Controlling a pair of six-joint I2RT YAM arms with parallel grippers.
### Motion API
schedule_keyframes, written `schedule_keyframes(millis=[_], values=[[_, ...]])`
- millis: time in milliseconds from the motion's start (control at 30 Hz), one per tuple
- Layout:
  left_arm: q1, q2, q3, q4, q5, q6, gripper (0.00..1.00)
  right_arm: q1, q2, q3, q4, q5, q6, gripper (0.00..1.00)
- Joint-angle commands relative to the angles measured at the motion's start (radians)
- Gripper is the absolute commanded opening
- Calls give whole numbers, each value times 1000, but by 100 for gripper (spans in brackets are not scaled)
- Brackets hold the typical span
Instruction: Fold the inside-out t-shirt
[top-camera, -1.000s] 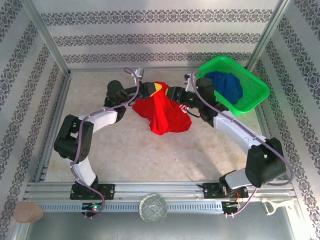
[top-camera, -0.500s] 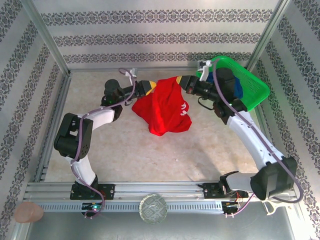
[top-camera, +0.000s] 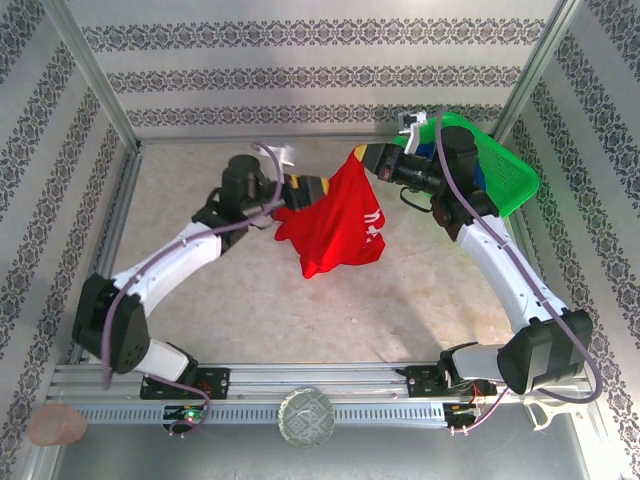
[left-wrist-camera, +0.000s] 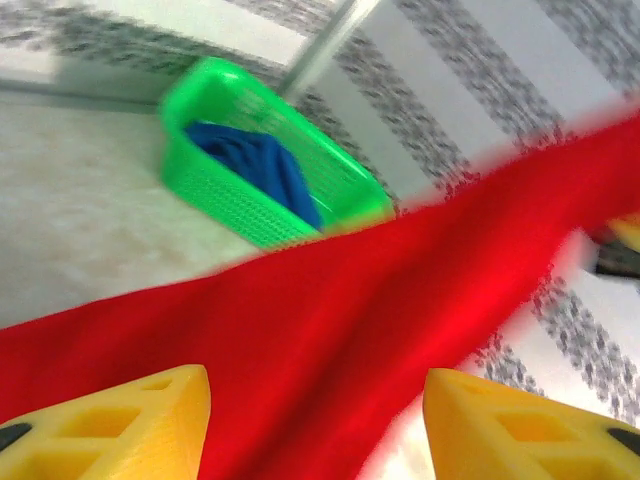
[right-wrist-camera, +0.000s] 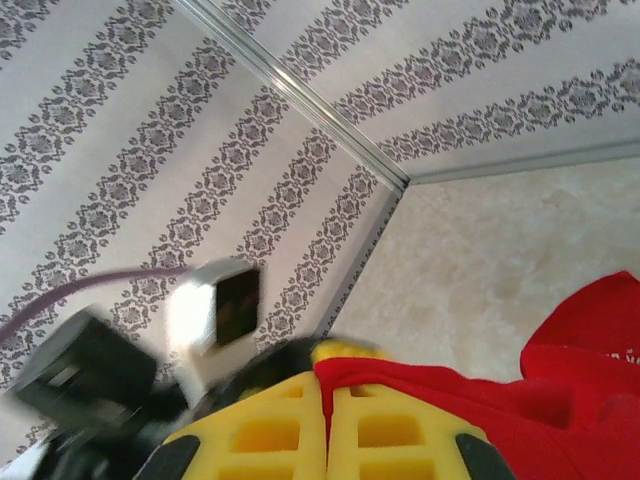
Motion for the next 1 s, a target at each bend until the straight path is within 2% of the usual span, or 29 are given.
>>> schedule_keyframes(millis=[0,67,267,567,733,900,967], values=[[-99,3,-7,-124,-224,177,60,-1,-11,-16,38,-26,13,0],[-126,21,-1,-107,-268,185,61,-1,-18,-29,37,-22,18,0],[-130,95,72,-98,-283,198,62,7,-43,-67,39,-10,21,0],[-123,134,110,-89,-333,220,57,17,-68,-96,49,-9,28,0],[-121,172,154,-96,-301,229,57,28,-76,-93,48,-8,31,0],[-121,203,162,-97,-250,229,60,38,-65,-81,55,-8,36,0],[-122,217,157,-95,-242,224,58,41,-61,-81,56,-8,34,0]])
